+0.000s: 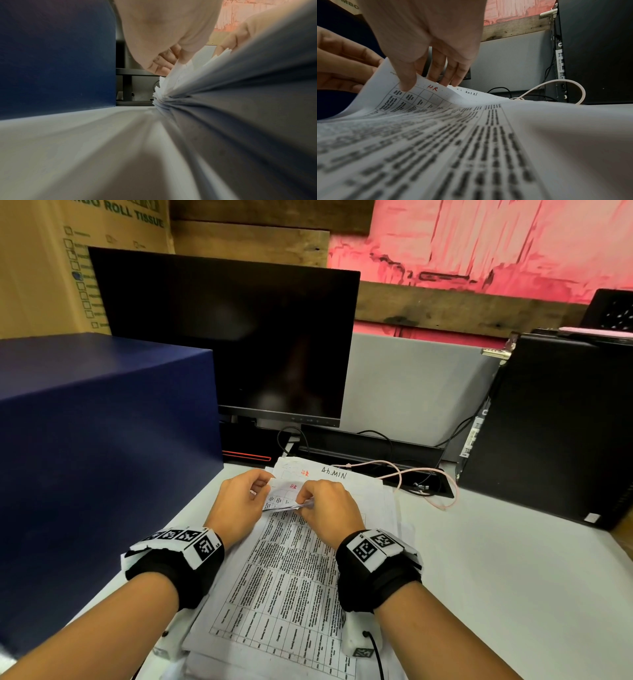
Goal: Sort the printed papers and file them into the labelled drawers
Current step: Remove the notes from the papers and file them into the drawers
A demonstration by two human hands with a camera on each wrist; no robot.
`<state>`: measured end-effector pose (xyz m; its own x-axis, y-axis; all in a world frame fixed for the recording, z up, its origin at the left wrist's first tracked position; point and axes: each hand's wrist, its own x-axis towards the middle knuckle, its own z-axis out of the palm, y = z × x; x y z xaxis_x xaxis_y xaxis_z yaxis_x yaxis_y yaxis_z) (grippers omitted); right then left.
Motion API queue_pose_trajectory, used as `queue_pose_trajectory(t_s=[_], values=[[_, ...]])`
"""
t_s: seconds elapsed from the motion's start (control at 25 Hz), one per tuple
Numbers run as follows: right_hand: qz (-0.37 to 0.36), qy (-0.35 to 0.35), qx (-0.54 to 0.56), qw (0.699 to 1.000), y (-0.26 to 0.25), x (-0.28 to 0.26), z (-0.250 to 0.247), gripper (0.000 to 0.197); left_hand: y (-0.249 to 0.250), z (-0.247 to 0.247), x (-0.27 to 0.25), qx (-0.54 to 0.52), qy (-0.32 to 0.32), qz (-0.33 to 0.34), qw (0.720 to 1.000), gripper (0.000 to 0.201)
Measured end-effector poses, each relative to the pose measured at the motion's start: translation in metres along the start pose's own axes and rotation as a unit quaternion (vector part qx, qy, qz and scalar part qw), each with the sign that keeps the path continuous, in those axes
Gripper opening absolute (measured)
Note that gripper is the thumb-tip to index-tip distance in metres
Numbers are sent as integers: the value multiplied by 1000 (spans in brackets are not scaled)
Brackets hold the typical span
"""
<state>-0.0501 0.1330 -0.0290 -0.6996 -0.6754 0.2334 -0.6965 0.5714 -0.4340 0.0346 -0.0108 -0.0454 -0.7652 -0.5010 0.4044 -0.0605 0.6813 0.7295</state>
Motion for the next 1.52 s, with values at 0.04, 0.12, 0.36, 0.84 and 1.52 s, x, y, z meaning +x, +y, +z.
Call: queue_pose_trajectory(t_s=[0.04,0.12,0.36,0.84,1.52], values=[[-1,4,2,1000,0,0,0,13,-1,1,0,-13,-15,0,1000,10],[-10,19,-2,1000,1,1,1,12,-4,2,0,-54,-53,2,997,5],[-27,41,18,999,3,2,2,9,-3,1,-2,-164,-111,-24,980,7],[-74,176,125,974,-23,-15,-78,59,29,-46,-11,-103,-116,-46,987,24],[-75,266,486,829,-44,-51,-144,10,110,-107,-19,-315,77,37,945,30]])
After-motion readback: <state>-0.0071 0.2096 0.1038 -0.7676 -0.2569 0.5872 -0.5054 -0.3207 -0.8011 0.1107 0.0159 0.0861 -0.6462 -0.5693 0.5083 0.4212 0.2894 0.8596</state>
